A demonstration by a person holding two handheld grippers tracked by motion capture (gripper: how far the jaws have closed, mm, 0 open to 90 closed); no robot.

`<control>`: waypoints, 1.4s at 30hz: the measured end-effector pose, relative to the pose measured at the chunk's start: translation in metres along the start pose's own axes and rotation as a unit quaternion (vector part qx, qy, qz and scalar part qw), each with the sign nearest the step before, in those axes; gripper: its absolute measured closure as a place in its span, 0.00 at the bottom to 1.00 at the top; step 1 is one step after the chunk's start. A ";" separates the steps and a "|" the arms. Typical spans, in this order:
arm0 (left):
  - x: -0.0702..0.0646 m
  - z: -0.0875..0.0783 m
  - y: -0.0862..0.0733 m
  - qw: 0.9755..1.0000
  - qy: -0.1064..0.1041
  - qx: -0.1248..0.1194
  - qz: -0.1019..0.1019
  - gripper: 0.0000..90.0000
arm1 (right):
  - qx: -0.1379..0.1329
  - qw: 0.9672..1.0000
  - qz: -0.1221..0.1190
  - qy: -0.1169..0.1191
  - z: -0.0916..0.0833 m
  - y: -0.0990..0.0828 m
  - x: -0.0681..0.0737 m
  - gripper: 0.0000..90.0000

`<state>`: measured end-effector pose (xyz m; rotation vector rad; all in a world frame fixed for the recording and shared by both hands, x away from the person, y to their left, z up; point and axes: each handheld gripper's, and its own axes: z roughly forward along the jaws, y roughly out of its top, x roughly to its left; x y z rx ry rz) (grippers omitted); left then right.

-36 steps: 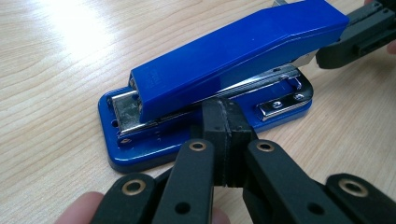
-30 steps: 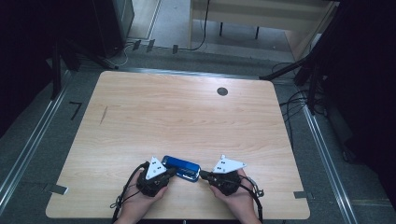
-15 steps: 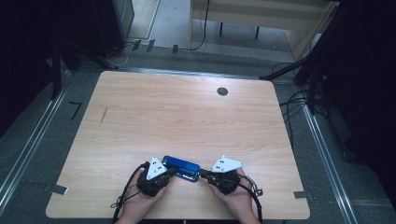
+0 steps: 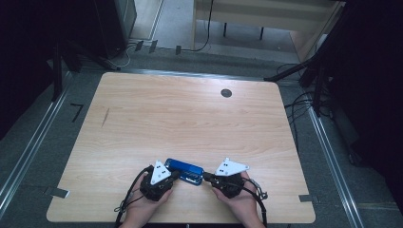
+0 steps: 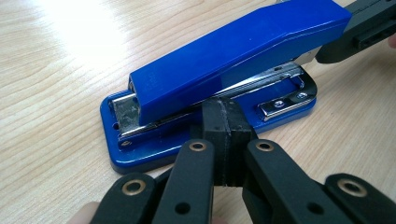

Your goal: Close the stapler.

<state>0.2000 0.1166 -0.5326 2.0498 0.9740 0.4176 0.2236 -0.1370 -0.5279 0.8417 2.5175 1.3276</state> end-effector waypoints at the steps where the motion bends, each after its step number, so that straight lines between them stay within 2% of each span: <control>1: 0.000 0.000 0.000 1.000 0.000 0.000 0.000 1.00 | 0.000 1.000 0.000 0.000 0.000 0.000 0.000 1.00; 5: 0.001 0.000 0.000 1.000 -0.003 0.001 -0.001 1.00 | 0.004 1.000 -0.008 0.002 0.000 -0.001 0.002 1.00; 11: 0.001 0.000 0.000 1.000 -0.004 0.001 -0.002 1.00 | 0.005 1.000 -0.007 0.006 -0.001 -0.001 0.004 1.00; 22: 0.001 0.000 0.000 1.000 -0.006 0.001 -0.003 1.00 | -0.007 1.000 -0.003 0.013 -0.003 0.002 0.003 1.00; 42: 0.001 0.000 0.000 1.000 -0.007 0.002 0.000 1.00 | -0.014 1.000 -0.004 0.009 -0.006 0.008 0.002 1.00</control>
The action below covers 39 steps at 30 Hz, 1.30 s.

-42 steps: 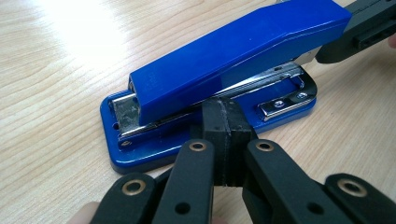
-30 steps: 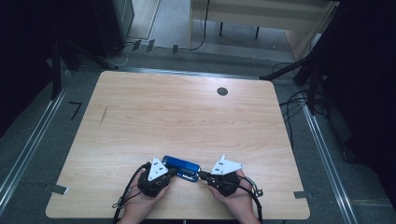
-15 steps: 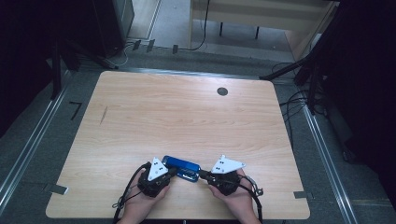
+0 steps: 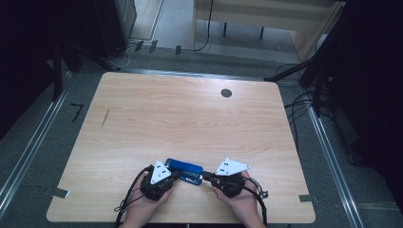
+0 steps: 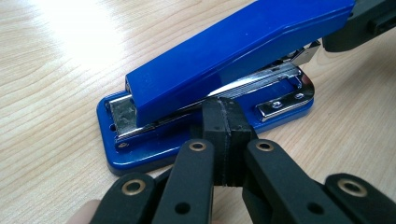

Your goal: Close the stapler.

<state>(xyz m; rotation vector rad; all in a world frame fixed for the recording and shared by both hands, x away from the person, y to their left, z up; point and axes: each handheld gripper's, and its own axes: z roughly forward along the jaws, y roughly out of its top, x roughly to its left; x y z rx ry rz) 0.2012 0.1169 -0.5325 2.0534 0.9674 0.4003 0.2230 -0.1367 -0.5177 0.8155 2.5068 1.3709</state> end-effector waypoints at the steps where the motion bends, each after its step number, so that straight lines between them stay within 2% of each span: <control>1: 0.000 0.000 0.000 1.000 0.000 0.000 0.000 1.00 | 0.000 1.000 0.000 0.000 0.000 0.000 0.000 1.00; 15: -0.001 0.000 0.000 1.000 0.002 -0.001 0.003 1.00 | -0.008 1.000 -0.004 0.004 -0.004 0.011 0.000 1.00; 23: -0.003 0.001 0.000 1.000 0.004 -0.001 0.011 1.00 | -0.007 1.000 -0.010 0.003 -0.006 0.016 0.002 1.00; 30: -0.004 0.001 0.000 1.000 0.007 -0.001 0.014 1.00 | -0.021 1.000 -0.009 0.009 -0.008 0.026 0.003 1.00; 39: -0.004 0.001 0.000 1.000 0.008 -0.002 0.015 1.00 | -0.025 0.999 -0.017 0.010 -0.008 0.036 0.005 1.00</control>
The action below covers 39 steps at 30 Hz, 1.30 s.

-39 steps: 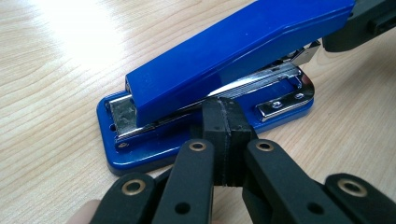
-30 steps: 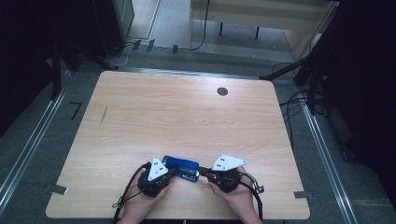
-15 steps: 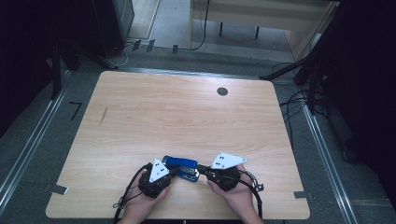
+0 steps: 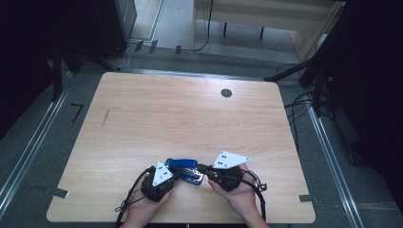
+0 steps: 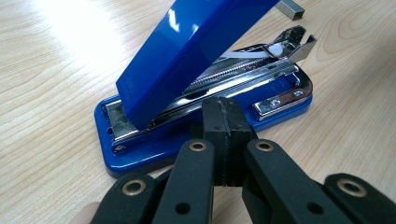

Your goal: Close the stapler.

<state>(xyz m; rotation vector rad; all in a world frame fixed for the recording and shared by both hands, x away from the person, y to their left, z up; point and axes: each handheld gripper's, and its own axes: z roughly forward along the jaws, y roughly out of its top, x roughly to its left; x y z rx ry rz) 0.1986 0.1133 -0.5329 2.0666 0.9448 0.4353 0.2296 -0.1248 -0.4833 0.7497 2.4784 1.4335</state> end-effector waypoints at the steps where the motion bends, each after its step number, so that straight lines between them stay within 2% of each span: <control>1: 0.000 0.000 0.000 1.000 0.000 0.000 0.000 1.00 | -0.001 1.000 -0.002 0.001 0.000 0.002 0.000 1.00; 5: 0.000 0.000 0.000 1.000 -0.001 0.000 -0.001 1.00 | -0.003 1.000 0.000 0.003 0.000 0.004 0.000 1.00; 39: -0.002 0.000 0.000 1.000 0.006 0.000 0.008 1.00 | -0.016 0.999 -0.027 0.005 0.010 0.035 0.010 1.00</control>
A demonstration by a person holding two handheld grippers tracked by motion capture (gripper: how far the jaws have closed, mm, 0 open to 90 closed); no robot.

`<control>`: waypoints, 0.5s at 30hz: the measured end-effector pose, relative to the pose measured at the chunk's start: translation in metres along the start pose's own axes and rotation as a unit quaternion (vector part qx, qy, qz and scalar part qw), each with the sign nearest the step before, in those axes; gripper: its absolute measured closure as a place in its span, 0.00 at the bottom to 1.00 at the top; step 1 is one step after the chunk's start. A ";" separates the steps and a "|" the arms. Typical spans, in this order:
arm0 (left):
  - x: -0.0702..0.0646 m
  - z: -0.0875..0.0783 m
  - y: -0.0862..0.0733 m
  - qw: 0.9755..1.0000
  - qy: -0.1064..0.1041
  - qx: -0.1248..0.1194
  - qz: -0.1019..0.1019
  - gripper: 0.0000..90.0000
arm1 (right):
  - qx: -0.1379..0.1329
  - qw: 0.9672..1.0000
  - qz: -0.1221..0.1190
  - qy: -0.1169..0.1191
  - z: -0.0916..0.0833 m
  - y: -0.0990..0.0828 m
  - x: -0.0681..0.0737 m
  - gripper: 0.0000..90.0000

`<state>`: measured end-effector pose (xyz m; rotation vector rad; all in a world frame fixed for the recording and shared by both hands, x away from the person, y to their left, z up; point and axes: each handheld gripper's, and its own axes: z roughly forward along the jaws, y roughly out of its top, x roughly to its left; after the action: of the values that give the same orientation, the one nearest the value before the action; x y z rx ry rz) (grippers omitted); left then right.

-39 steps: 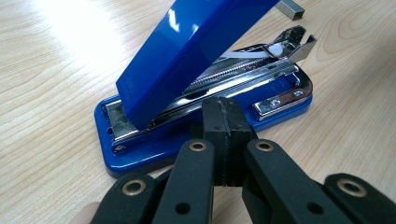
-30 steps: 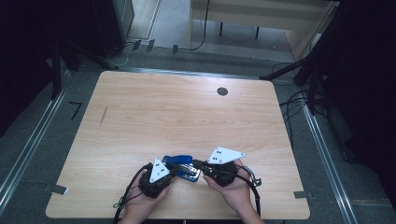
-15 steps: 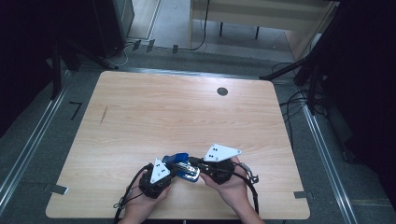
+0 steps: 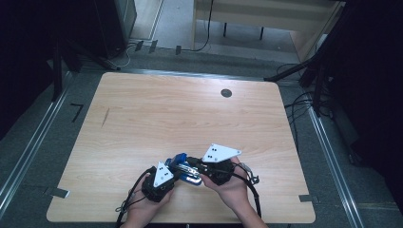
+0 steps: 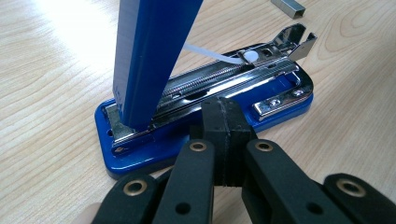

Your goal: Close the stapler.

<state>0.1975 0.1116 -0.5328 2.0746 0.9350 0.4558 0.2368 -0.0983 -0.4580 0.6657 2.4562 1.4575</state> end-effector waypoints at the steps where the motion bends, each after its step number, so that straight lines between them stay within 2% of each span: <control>1: 0.000 0.000 0.000 1.000 0.000 0.000 0.000 1.00 | 0.000 1.000 0.000 0.000 0.000 0.000 0.000 1.00; 15: 0.000 0.000 0.000 1.000 0.001 -0.001 0.001 1.00 | 0.001 1.000 -0.005 0.005 0.006 0.011 0.002 1.00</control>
<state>0.1976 0.1115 -0.5329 2.0744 0.9340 0.4602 0.2404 -0.0881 -0.4519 0.6459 2.4644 1.4586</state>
